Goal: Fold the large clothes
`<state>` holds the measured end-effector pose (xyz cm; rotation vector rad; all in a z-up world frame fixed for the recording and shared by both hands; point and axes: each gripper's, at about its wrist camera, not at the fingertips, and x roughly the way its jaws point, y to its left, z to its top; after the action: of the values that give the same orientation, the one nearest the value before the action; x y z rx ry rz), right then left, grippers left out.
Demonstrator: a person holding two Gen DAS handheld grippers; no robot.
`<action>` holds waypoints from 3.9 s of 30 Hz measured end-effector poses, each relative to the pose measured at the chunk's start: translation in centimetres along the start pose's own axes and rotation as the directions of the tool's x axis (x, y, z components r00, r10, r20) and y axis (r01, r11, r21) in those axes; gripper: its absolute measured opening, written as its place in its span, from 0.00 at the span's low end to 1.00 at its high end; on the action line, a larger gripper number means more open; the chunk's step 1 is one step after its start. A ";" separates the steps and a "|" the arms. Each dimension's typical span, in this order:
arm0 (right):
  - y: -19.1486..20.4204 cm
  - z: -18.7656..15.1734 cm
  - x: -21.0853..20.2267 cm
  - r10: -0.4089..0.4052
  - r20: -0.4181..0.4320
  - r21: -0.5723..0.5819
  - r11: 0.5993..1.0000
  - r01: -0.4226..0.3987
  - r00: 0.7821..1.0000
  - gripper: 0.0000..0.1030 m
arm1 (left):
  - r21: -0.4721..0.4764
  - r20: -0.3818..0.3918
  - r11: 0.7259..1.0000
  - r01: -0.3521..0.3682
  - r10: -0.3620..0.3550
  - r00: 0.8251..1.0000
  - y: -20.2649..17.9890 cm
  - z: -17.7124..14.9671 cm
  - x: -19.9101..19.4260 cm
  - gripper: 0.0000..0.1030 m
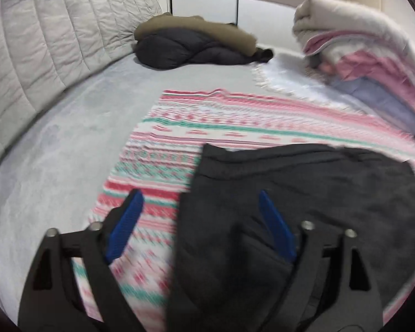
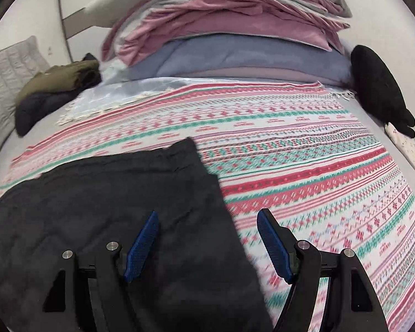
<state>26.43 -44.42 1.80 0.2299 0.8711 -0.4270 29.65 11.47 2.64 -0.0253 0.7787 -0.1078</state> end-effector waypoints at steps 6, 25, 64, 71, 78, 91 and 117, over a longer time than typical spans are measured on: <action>2.9 -3.0 -5.8 0.121 -0.027 0.010 0.993 -0.121 0.992 0.74 | -0.134 -0.020 0.980 0.145 -0.149 0.989 -0.5 -2.7 -5.2 0.96; 11.1 -10.8 -7.4 0.227 -0.096 -0.117 0.964 -0.237 0.969 0.81 | -0.392 -0.115 0.907 0.151 -0.211 0.971 -0.3 -14.6 -5.2 0.96; 15.1 -10.9 -11.4 0.445 0.100 -0.236 0.880 -0.413 0.890 0.45 | -0.367 0.386 0.865 0.343 -0.194 0.902 -0.2 -11.0 -10.8 0.16; 23.6 -13.6 -11.1 0.700 -0.118 -0.260 0.663 -0.702 0.704 0.29 | -0.238 0.483 0.899 0.369 -0.220 0.847 0.4 -9.6 -15.3 0.15; 30.1 -17.0 -6.0 0.714 -0.332 -0.186 0.591 -0.785 0.616 0.22 | -0.104 0.465 0.907 0.408 -0.318 0.826 -2.3 -8.2 -15.8 0.15; 13.5 -8.3 -6.5 0.724 -0.034 0.122 0.687 -0.716 0.689 0.72 | 0.207 0.235 0.818 0.537 -0.575 0.784 -14.9 -7.4 -12.0 0.25; 7.3 -7.6 -2.0 0.623 -0.195 0.248 0.779 -0.576 0.757 0.75 | 0.321 -0.101 0.520 0.791 -0.812 0.575 -17.7 -8.5 -11.5 0.73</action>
<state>23.37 -34.60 -1.24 0.7257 0.9682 0.1482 13.96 -4.77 5.77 -0.0680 0.6182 -1.1480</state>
